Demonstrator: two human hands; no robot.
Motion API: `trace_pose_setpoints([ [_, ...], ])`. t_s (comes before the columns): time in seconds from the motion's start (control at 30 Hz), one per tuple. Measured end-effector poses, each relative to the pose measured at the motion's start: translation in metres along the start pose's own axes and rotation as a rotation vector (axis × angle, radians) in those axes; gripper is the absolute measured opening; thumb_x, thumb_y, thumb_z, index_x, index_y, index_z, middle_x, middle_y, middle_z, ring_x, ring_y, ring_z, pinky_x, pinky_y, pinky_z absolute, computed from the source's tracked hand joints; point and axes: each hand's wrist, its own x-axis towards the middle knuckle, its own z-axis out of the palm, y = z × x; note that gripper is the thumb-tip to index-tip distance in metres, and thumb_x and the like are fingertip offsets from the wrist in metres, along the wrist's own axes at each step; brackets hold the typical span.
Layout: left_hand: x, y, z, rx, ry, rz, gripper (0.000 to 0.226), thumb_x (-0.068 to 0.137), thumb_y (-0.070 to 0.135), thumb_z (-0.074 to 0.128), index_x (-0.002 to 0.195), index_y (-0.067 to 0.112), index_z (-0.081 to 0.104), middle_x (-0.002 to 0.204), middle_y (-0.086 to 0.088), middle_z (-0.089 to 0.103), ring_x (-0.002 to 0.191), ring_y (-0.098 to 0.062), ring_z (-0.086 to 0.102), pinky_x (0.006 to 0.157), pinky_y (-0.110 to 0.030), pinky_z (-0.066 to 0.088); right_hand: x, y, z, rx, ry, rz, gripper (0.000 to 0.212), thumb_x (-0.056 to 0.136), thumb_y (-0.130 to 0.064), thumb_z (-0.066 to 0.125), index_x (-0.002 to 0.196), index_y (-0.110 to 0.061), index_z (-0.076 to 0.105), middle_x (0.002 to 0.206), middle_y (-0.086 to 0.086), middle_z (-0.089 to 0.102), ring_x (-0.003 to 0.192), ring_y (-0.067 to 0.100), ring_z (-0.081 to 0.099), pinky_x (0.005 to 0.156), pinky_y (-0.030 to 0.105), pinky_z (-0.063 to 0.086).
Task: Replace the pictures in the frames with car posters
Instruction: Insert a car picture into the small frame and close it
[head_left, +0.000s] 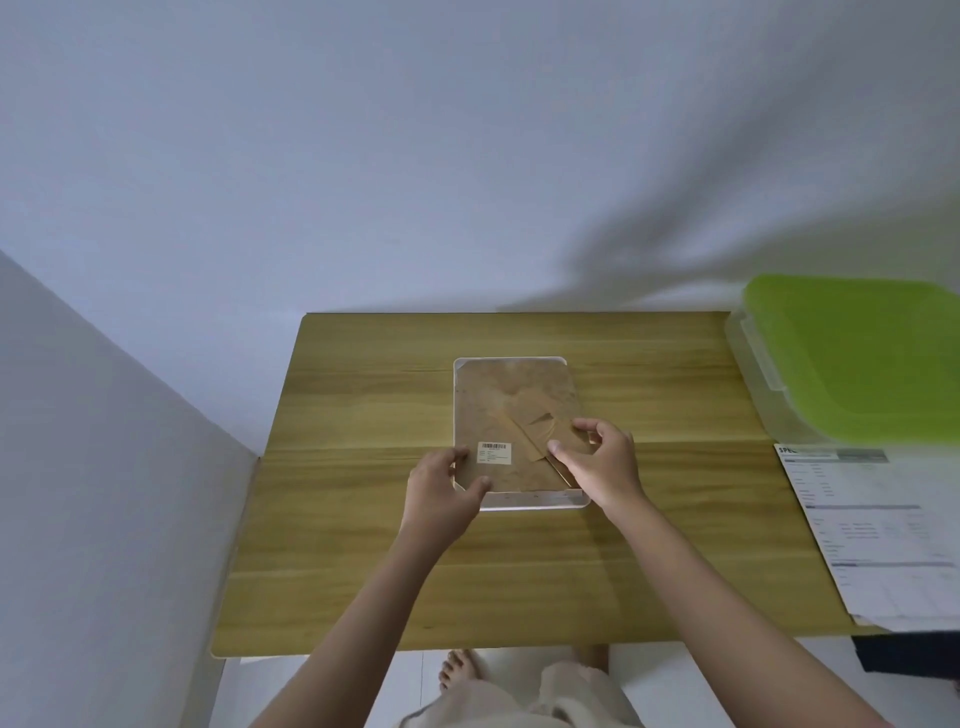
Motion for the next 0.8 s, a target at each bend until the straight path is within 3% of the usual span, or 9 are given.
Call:
trace_pose_setpoints([
  [0.27,0.01,-0.011,0.005,0.001,-0.014,-0.032,0.046,0.077,0.017,0.071,0.121,0.009,0.057,0.12,-0.007,0.051,0.089,-0.01,0.055,0.079,-0.018,0.041,0.002,0.004,0.002,-0.057,-0.047,-0.012,0.045,0.077,-0.026,0.074,0.117,-0.017,0.057,0.117,-0.001,0.04,0.099,0.008,0.047,0.09,0.017,0.034],
  [0.4,0.013,-0.02,0.008,0.038,-0.024,-0.044,0.04,0.078,0.017,0.069,0.116,0.009,0.06,0.118,-0.004,0.054,0.089,-0.01,0.057,0.077,-0.019,0.041,0.003,0.012,0.004,-0.053,-0.041,-0.029,0.04,0.077,-0.02,0.075,0.113,-0.013,0.061,0.113,-0.002,0.044,0.101,0.01,0.052,0.072,0.005,0.04],
  [0.53,0.017,-0.025,0.009,0.041,0.001,-0.067,0.033,0.078,0.015,0.067,0.111,0.011,0.064,0.112,0.001,0.058,0.087,-0.01,0.057,0.075,-0.02,0.041,0.005,0.021,0.002,-0.097,-0.048,-0.08,0.036,0.077,-0.015,0.074,0.111,-0.012,0.064,0.11,-0.004,0.049,0.1,0.016,0.056,0.084,0.022,0.045],
  [0.67,0.022,-0.028,0.008,0.021,0.018,-0.076,0.025,0.079,0.011,0.066,0.103,0.012,0.068,0.107,0.003,0.06,0.081,-0.01,0.059,0.07,-0.018,0.041,0.007,0.027,-0.003,-0.11,-0.078,-0.121,0.035,0.079,-0.012,0.072,0.113,-0.013,0.063,0.111,-0.001,0.049,0.09,0.016,0.056,0.062,0.007,0.043],
  [0.8,0.025,-0.03,0.009,-0.01,0.01,-0.086,0.025,0.076,0.005,0.069,0.1,0.013,0.07,0.101,0.004,0.059,0.073,-0.011,0.06,0.069,-0.02,0.047,0.008,0.035,-0.003,-0.115,-0.1,-0.136,0.036,0.079,-0.017,0.072,0.114,-0.021,0.063,0.112,-0.001,0.047,0.086,0.014,0.058,0.073,0.015,0.042],
])
